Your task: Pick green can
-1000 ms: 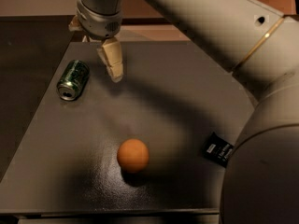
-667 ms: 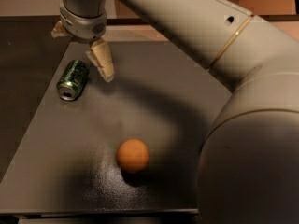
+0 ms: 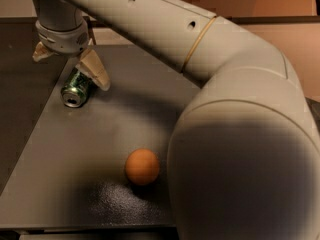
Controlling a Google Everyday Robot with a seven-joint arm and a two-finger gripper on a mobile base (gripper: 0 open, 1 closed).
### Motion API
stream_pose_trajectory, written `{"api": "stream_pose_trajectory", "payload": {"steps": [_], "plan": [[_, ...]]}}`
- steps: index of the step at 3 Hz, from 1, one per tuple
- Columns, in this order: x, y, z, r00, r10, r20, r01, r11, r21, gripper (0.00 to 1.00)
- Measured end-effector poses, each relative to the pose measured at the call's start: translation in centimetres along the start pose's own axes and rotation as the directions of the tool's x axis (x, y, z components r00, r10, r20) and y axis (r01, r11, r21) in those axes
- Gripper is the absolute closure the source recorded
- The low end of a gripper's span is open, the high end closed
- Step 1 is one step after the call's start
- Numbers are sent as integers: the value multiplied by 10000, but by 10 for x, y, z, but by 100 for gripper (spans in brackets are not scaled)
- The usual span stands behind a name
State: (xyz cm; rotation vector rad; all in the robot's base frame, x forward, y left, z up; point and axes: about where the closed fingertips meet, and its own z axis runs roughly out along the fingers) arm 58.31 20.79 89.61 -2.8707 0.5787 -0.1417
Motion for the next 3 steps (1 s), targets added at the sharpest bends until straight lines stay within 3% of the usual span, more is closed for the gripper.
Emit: {"api": "stream_pose_trajectory", "payload": {"steps": [1,2,3], "plan": [[-6,3,22,9974,-719,42,720,9968,-351,0],[-4,10,41,9957,-922,-53,918,9944,-521,0],[0,11,50,9953,-961,-114,952,9936,-615,18]]}}
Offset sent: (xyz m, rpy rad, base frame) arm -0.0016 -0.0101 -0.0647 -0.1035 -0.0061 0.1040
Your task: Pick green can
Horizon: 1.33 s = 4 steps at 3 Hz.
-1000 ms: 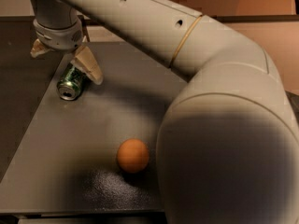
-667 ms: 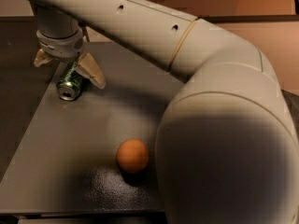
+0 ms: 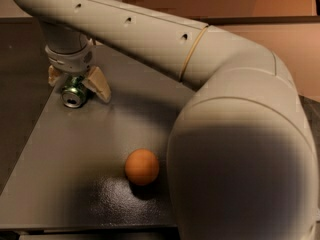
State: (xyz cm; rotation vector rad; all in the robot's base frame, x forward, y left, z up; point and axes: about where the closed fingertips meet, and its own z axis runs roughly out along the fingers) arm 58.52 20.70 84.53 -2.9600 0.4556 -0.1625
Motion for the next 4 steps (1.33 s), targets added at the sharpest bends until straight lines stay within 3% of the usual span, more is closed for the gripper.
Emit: {"api": "stream_pose_trajectory", "payload": {"steps": [3,4], "plan": [[2,-8,-25,10000,3,24,-4,9992,400,88],[3,-1,-43,9980,504,394,-543,9930,1053,100]]}}
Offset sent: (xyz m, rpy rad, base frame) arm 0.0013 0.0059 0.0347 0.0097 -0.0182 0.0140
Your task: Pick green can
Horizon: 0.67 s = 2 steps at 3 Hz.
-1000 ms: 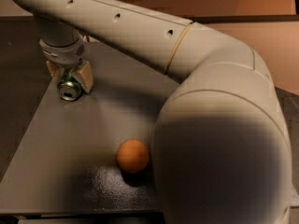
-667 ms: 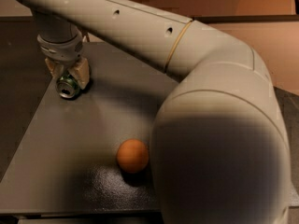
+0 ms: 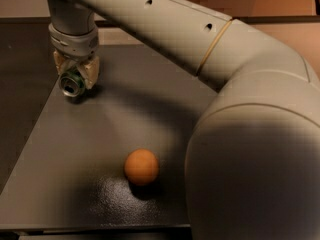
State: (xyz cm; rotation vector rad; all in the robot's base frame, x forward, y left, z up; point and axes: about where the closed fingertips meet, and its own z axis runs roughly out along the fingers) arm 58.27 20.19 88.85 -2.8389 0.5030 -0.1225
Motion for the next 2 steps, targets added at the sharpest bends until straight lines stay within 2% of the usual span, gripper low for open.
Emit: {"api": "stream_pose_trajectory", "payload": {"steps": [1,2], "plan": [[0,13,-31,9972,635,391,-671,9928,996,100],[3,28,-74,9939,867,678,-982,9768,1905,100]]}}
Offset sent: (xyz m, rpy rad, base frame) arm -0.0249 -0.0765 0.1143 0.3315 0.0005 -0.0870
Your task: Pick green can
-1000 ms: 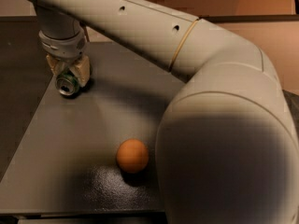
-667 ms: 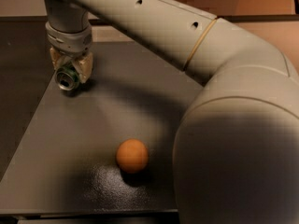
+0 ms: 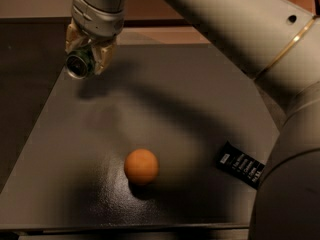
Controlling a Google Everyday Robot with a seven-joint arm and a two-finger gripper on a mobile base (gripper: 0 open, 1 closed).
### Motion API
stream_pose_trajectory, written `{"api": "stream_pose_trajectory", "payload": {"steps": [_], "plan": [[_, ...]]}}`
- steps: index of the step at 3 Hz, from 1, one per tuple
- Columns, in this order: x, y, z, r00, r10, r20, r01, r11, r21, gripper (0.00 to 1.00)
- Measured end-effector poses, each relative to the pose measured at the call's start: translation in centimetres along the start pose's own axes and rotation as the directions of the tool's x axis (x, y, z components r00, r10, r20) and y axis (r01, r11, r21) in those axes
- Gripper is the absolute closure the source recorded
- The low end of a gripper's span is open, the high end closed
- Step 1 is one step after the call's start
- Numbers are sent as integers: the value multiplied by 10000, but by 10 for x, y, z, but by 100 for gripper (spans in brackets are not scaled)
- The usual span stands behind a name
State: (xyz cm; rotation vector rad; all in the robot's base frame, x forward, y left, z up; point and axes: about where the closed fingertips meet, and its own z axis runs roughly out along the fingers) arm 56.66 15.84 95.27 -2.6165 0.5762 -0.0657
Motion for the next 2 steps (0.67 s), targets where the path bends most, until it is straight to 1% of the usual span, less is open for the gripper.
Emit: {"api": "stream_pose_trajectory", "payload": {"steps": [1,2], "plan": [[-3,-3,-62,10000,-50,-33,53,9947,1023,100],[-3,-3,-62,10000,-50,-33,53,9947,1024,100]]}}
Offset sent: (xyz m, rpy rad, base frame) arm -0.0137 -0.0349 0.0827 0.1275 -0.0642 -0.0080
